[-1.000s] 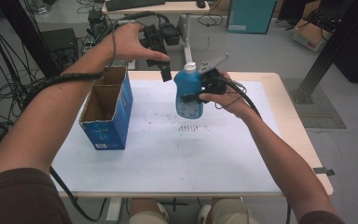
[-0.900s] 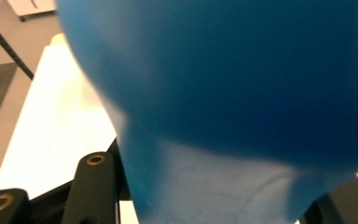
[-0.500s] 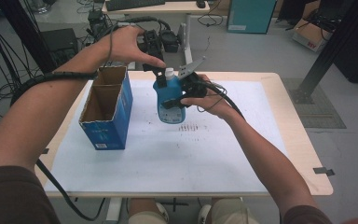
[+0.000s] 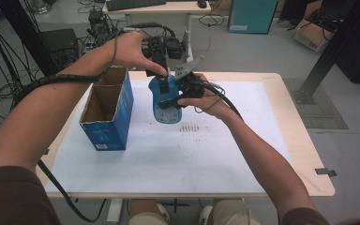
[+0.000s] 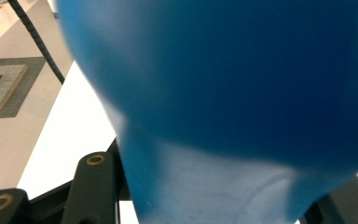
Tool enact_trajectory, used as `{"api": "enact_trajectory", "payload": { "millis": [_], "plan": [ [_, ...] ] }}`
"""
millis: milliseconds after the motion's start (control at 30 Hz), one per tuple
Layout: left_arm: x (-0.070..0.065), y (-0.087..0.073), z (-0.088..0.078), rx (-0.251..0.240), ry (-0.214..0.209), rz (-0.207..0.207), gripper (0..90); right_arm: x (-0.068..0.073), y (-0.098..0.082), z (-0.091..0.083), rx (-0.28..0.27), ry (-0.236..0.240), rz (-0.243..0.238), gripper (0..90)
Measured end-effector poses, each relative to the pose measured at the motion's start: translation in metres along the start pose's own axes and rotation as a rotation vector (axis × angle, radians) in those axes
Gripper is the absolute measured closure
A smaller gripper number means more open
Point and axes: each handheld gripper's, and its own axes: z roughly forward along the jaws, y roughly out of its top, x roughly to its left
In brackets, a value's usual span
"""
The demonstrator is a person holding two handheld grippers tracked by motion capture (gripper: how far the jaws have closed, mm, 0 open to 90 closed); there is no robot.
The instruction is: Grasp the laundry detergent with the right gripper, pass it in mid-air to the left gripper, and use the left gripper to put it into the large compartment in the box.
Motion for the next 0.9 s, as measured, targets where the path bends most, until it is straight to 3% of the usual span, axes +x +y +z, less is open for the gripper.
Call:
{"api": "enact_trajectory", "payload": {
  "millis": [133,367,400,433,467,500,567,667,733,900],
  "plan": [
    [-0.001,0.002,0.004,0.016,0.001,0.024,4.7,0.001,0.002,-0.001,-0.003,-0.015,-0.019,44.4],
    [-0.005,0.002,0.007,0.017,-0.009,0.019,4.9,0.007,0.004,-0.004,0.001,-0.006,0.002,44.4],
    [-0.005,0.002,0.008,0.019,-0.009,0.021,4.9,0.010,0.005,-0.005,0.009,-0.005,0.022,44.4],
    [-0.015,0.001,0.015,-0.079,-0.034,-0.102,4.8,0.005,0.004,-0.006,0.010,-0.009,-0.052,44.4],
    [-0.010,0.001,0.012,-0.023,-0.005,-0.022,4.8,0.004,0.004,-0.005,-0.011,0.002,-0.078,44.4],
    [-0.010,0.001,0.012,-0.023,-0.005,-0.022,4.8,0.004,0.004,-0.005,-0.011,0.002,-0.078,44.4],
    [-0.014,0.001,0.016,-0.049,-0.024,-0.064,4.8,0.003,0.006,-0.004,-0.026,0.008,-0.108,44.4],
    [-0.013,0.000,0.016,-0.039,-0.020,-0.042,4.8,0.005,0.008,-0.004,-0.025,0.012,-0.110,44.4],
    [-0.014,0.000,0.015,-0.040,-0.017,-0.047,4.8,0.009,0.009,-0.004,-0.032,0.021,-0.070,44.4],
    [-0.015,0.000,0.015,-0.050,-0.024,-0.050,4.8,0.009,0.009,-0.003,-0.028,0.026,-0.079,44.4]
  ]
}}
